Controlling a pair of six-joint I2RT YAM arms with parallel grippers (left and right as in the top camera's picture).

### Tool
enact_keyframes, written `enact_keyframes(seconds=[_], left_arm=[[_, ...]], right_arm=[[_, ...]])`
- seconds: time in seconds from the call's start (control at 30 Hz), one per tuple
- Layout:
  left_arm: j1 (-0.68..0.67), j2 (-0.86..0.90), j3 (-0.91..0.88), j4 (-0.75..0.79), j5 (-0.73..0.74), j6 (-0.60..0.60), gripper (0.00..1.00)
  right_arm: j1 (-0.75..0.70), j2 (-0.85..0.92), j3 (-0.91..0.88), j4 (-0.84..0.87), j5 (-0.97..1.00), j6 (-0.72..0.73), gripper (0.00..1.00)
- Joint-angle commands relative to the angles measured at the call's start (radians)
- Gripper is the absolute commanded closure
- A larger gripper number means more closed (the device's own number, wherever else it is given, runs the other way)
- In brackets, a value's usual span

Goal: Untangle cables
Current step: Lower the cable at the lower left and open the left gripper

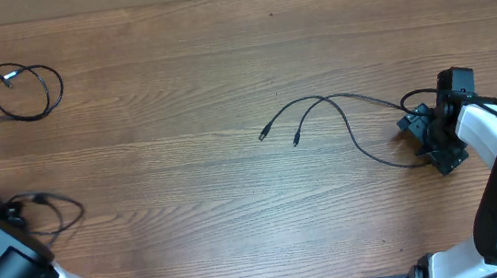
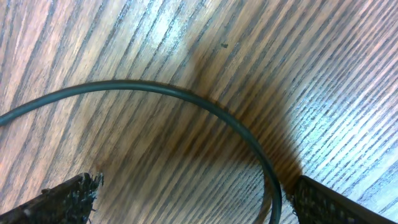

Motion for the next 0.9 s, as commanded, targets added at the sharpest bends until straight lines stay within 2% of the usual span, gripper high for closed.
enact_keyframes(seconds=[0.0,0.03,0.13,0.23,0.43,0.63,0.77,0.87], left_arm=[[0.023,0.009,0.033,0.027,-0.020,0.059,0.91],[0.024,0.009,0.033,0.034,-0.017,0.073,0.85],[0.024,0.009,0.035,0.036,0.051,0.117,0.47],[0.023,0.008,0.053,0.032,0.134,0.163,0.37],[0.023,-0.001,0.185,-0.080,0.182,0.165,0.15],[0.019,-0.036,0.392,-0.231,0.272,0.172,0.04],[-0.008,-0.087,0.495,-0.263,0.379,0.254,0.03],[-0.058,-0.148,0.523,-0.260,0.398,0.283,0.03]], right_arm=[[-0.001,0.005,0.011,0.005,-0.003,0.000,0.00],[-0.001,0.005,0.011,0.005,-0.003,0.000,0.00],[-0.001,0.005,0.011,0.005,-0.003,0.000,0.00],[-0.001,0.005,0.011,0.005,-0.003,0.000,0.00],[-0.001,0.005,0.011,0.005,-0.003,0.000,0.00],[-0.001,0.005,0.011,0.005,-0.003,0.000,0.00],[-0.001,0.005,0.011,0.005,-0.003,0.000,0.00],[-0.001,0.005,0.011,0.005,-0.003,0.000,0.00]])
